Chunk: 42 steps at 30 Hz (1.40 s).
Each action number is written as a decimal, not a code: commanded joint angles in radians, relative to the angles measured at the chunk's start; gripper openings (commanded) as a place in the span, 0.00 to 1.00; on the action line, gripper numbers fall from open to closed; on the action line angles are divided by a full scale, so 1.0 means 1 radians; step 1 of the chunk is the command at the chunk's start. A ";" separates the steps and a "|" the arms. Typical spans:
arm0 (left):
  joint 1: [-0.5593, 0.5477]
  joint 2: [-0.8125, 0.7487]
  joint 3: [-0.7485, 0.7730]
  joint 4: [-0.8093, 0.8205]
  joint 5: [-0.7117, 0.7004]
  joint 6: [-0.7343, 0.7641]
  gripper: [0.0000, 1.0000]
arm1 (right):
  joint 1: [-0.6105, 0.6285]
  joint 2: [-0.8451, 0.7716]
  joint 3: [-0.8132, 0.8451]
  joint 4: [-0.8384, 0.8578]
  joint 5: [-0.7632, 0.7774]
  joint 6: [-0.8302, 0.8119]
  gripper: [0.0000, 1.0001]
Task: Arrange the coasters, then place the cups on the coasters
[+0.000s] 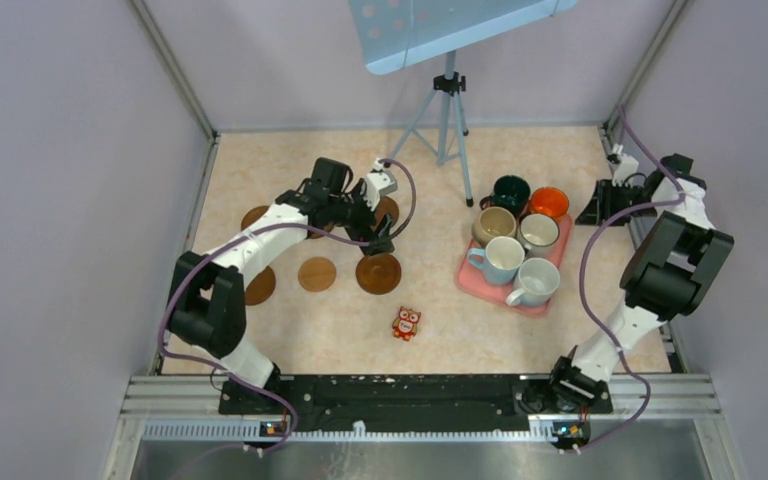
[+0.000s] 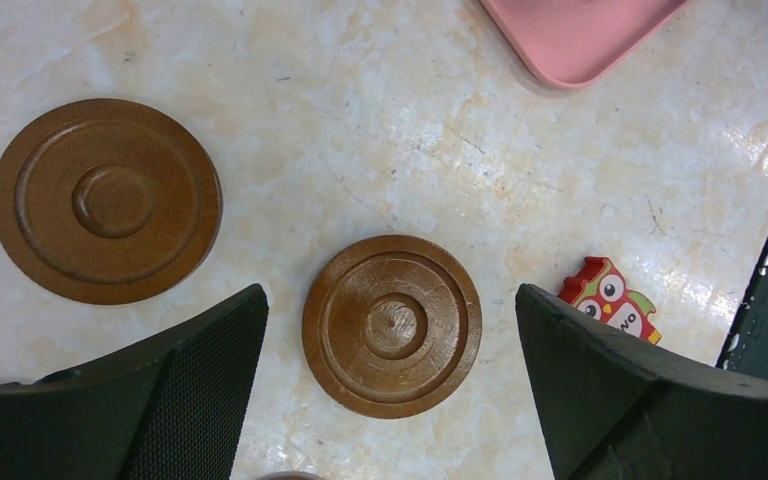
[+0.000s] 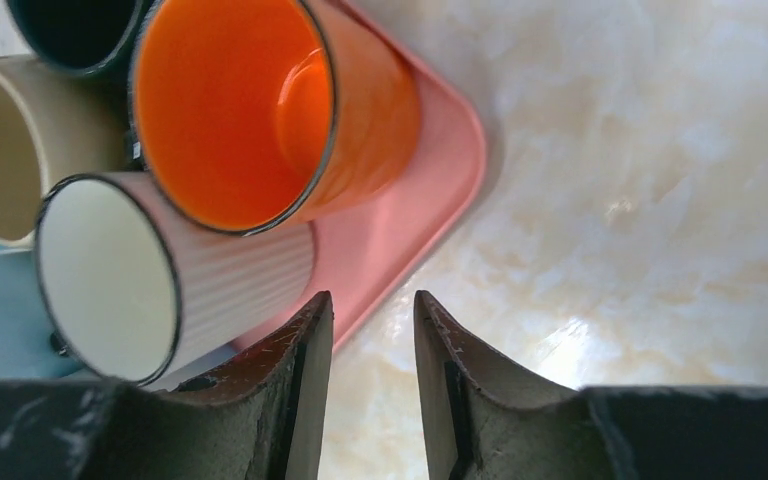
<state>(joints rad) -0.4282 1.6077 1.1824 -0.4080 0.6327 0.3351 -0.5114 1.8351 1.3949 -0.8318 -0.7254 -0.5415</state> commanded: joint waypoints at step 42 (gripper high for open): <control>0.001 0.018 0.080 -0.023 -0.027 0.022 0.99 | 0.148 0.286 0.143 0.109 0.248 -0.080 0.11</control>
<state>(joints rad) -0.4278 1.6283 1.2278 -0.4339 0.6052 0.3431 -0.3687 2.1407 1.6058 -0.7177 -0.5152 -0.6025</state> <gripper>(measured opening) 0.987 0.157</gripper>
